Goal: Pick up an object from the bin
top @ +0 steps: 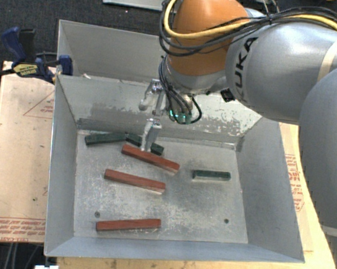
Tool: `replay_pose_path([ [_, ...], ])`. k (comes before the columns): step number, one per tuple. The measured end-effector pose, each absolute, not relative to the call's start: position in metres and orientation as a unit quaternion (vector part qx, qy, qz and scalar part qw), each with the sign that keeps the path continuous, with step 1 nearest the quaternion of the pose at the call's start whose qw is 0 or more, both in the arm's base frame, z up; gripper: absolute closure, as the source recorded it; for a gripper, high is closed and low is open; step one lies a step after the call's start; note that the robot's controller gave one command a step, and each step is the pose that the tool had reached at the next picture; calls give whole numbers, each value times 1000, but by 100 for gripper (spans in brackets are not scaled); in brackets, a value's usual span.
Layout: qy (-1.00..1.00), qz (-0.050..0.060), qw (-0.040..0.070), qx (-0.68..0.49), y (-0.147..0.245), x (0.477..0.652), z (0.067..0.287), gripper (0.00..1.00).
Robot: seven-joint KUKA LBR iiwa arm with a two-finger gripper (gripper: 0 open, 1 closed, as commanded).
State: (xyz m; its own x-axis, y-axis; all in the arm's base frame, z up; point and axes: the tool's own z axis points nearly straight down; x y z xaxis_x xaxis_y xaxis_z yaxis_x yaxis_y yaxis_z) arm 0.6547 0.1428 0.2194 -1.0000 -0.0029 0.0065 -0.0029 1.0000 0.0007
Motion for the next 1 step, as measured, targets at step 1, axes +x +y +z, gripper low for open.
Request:
replay_pose_path([
  [1, -1000, -1, -1, 0, 142, 656, 224, 0],
])
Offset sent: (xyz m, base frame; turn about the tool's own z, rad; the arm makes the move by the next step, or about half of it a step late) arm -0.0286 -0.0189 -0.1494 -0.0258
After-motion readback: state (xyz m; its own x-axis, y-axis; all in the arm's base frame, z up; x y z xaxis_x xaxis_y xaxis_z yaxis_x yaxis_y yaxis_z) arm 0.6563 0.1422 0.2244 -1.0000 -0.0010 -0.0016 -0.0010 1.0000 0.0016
